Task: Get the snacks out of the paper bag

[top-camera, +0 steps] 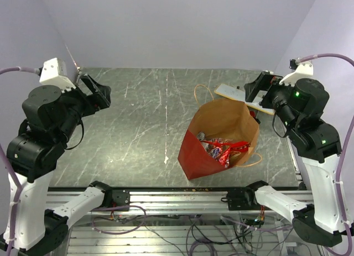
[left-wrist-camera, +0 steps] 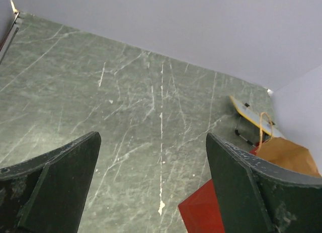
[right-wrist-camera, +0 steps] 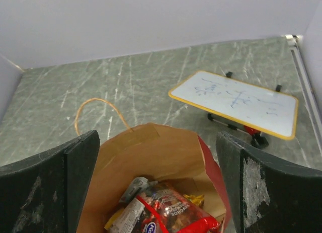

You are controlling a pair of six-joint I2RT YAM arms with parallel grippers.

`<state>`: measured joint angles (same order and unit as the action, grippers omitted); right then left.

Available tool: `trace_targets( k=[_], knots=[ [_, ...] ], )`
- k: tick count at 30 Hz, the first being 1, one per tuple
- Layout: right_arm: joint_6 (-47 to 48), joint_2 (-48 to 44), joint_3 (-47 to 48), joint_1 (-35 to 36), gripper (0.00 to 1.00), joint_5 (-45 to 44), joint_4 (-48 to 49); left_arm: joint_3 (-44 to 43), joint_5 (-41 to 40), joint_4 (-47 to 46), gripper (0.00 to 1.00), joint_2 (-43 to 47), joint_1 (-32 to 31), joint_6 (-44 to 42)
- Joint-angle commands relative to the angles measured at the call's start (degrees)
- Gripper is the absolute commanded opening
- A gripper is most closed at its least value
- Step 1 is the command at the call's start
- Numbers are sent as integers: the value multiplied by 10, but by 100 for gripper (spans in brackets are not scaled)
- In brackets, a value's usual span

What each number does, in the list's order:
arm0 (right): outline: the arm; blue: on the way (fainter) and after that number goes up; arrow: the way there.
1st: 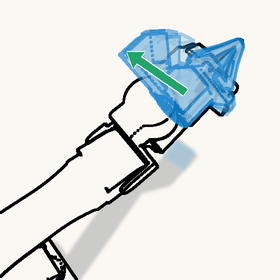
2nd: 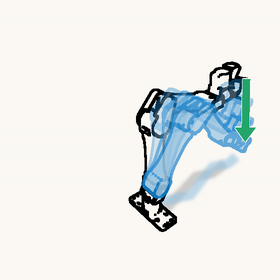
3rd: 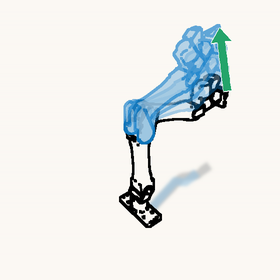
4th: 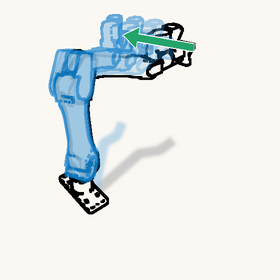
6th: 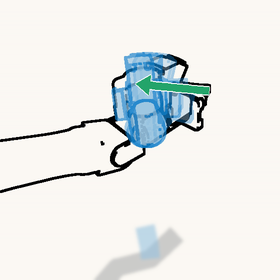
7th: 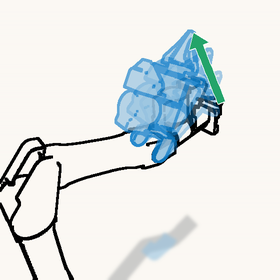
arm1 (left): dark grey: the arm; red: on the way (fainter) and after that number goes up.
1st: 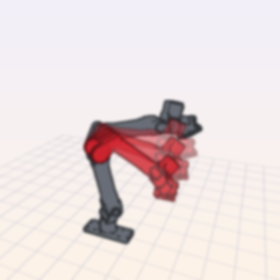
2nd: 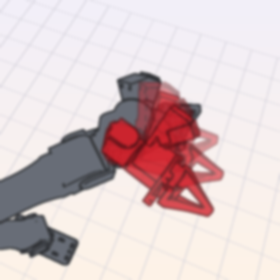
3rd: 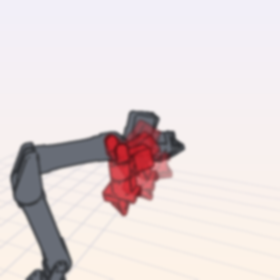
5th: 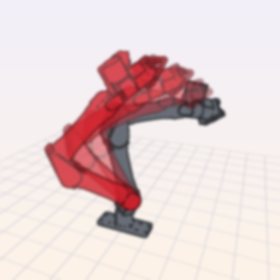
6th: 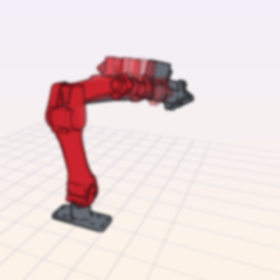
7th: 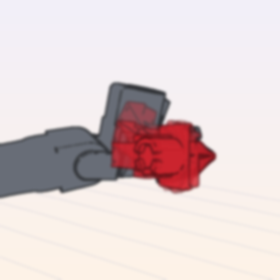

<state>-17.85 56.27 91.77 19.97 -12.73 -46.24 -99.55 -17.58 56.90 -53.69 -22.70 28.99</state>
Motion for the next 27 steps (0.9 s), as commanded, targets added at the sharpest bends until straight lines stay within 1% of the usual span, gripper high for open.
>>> trace_targets(
  k=[1, 5, 8, 15, 19, 21, 24, 27],
  knots=[
    [-26, -17, -7, -2, 100, -68, -44, 35, -21, -36, 96, 12, 0, 2],
    [-48, -24, -3, -3, 100, -102, -91, 68, -17, -45, 95, 25, 0, 10],
    [-66, -32, -3, -4, 100, -113, -121, 93, -4, -45, 94, 34, 0, 36],
    [-92, -46, 5, -5, 100, -89, -185, 139, 65, -37, 94, 49, 0, 95],
    [-100, -41, 14, -6, 100, -99, -244, 159, 123, -46, 94, 41, 0, 126],
    [-105, -46, 14, -6, 100, -92, -261, 174, 166, -57, 93, 31, 0, 144],
    [-103, -59, 4, -6, 100, -62, -279, 201, 239, -88, 93, 11, 0, 170],
    [-101, -66, -7, -7, 100, -40, -299, 237, 306, -142, 93, -9, 0, 206]
  ],
)
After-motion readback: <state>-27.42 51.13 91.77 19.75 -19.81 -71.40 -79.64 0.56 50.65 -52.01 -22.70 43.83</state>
